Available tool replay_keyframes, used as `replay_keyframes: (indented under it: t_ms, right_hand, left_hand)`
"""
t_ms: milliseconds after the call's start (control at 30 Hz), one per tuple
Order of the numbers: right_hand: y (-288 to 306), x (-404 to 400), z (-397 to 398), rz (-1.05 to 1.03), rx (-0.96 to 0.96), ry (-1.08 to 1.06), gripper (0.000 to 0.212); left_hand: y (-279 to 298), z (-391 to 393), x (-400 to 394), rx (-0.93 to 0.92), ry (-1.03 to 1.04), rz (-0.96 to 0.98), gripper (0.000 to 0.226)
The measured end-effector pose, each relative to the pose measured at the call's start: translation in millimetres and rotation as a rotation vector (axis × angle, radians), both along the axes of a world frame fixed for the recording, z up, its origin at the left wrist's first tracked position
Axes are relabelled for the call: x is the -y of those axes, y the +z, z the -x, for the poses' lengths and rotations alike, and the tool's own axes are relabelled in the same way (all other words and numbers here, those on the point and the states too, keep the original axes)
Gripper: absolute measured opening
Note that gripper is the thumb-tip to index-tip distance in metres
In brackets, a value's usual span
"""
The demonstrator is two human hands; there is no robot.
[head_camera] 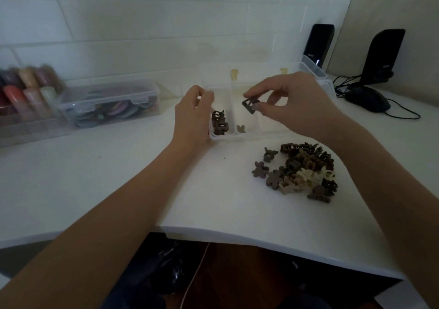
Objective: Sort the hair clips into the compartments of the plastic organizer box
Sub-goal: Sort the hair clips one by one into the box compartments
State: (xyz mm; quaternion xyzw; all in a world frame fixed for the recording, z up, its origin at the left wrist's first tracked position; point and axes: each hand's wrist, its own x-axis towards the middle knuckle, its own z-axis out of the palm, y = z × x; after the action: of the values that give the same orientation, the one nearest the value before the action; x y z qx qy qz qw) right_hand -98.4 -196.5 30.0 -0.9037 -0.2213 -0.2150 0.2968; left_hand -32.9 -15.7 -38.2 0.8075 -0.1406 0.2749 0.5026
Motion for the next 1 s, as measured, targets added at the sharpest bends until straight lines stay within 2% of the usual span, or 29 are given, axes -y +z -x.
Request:
replay_keyframes:
  t_ms: [67,167,267,400,533,633,700,767,867,933,1000]
  right_hand:
    - [-4,-8,2,-0.047,0.069,0.02,0.027]
    - [-11,-24,8,-0.035,0.142,0.026,0.021]
    - [-20,-37,7,0.181,0.305,-0.113,0.01]
    - [-26,-47,-1,0.298,0.532,-0.213,0.016]
    - [-27,-56,-8,0.458,0.509,-0.329,0.022]
    - [-30,-55,-13,0.578,0.402,-0.324,0.004]
    - [-30,-49,-13,0.534,0.374,-0.231,0.02]
    - [-28,-42,-8,0.38,0.359,-0.093,0.027]
    - [-30,-24,-9,0.178,0.421,0.003,0.017]
    - [-23,-14,-6,0.016,0.362,0.029,0.012]
    - [-5,-3,0,-0.149,0.241,0.096,0.011]
  left_hand:
    - [0,1,2,-0.004,-0.019,0.065,0.009]
    - [8,12,8,0.045,-0.073,0.097,0.018]
    - [7,18,9,0.084,-0.085,0.015,0.019]
    - [10,24,15,0.093,-0.168,0.129,0.029]
    - [9,24,14,0.097,-0.164,0.13,0.033]
    - [10,21,13,0.073,-0.151,0.133,0.036]
    - [9,19,13,0.056,-0.147,0.154,0.037]
    - [11,19,12,0.034,-0.144,0.181,0.037]
    - [10,15,7,0.0,-0.117,0.184,0.023]
    - [8,12,6,-0.062,-0.096,0.131,0.016]
    - [6,3,5,-0.07,-0.094,0.165,0.015]
